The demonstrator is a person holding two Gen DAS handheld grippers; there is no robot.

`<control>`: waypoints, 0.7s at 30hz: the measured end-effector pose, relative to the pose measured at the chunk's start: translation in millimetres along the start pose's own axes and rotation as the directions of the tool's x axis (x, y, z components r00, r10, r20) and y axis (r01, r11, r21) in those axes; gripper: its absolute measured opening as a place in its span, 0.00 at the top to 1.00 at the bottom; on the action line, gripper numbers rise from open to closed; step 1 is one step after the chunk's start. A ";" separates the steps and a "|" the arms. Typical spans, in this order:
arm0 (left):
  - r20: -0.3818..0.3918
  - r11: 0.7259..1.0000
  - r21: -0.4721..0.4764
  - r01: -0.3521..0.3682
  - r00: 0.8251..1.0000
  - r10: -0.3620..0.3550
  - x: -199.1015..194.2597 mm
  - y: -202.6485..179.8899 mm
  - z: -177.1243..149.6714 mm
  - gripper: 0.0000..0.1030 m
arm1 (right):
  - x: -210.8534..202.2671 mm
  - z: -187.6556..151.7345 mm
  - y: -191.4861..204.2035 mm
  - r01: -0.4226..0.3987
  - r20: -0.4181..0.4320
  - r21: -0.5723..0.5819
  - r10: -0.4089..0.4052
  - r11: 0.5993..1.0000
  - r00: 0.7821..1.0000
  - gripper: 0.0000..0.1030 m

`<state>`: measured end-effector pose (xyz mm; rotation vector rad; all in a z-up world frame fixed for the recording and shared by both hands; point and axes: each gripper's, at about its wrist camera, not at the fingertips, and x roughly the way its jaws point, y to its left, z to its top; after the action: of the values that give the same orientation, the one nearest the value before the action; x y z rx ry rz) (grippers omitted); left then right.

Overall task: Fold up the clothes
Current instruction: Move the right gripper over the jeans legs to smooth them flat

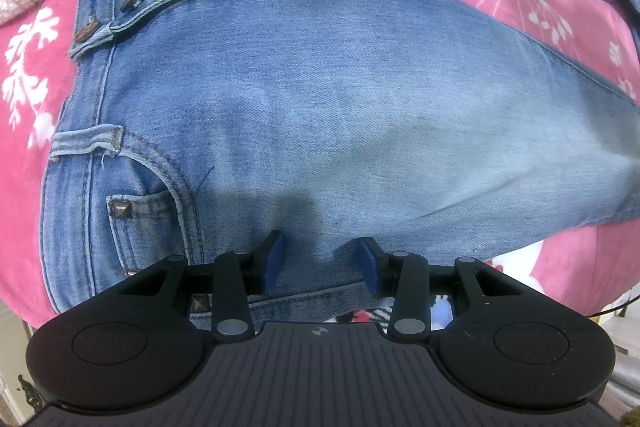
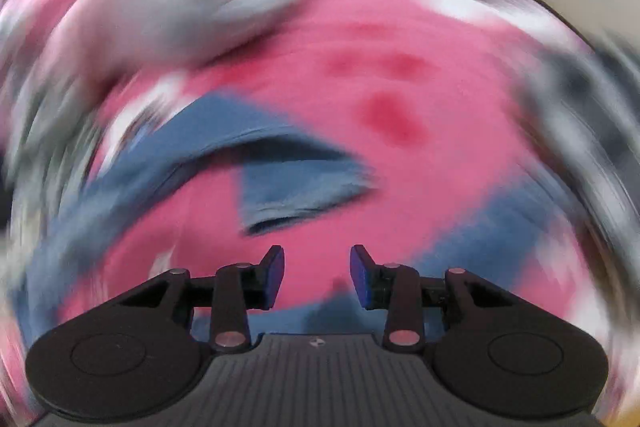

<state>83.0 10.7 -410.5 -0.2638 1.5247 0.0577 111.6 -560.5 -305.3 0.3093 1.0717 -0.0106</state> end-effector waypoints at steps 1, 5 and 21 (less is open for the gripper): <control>0.003 1.000 -0.002 0.001 1.000 -0.001 0.2 -0.1 -1.2 0.61 | 10.2 3.5 14.3 -0.010 -0.024 -0.125 0.007 0.992 1.000 0.63; 0.016 1.000 -0.008 0.003 1.000 -0.003 -0.6 1.4 -11.9 0.61 | 35.5 -6.0 49.1 -0.027 -0.106 -0.495 -0.029 0.868 0.994 0.63; 0.012 1.000 -0.026 0.005 1.000 -0.005 1.2 4.2 -1.8 0.61 | 55.9 -29.3 54.9 -0.254 -0.365 -0.762 -0.071 0.596 0.928 0.63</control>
<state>80.4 14.3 -412.4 -0.2881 1.5122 0.0752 122.0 -492.7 -353.1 -0.4931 1.3147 0.6507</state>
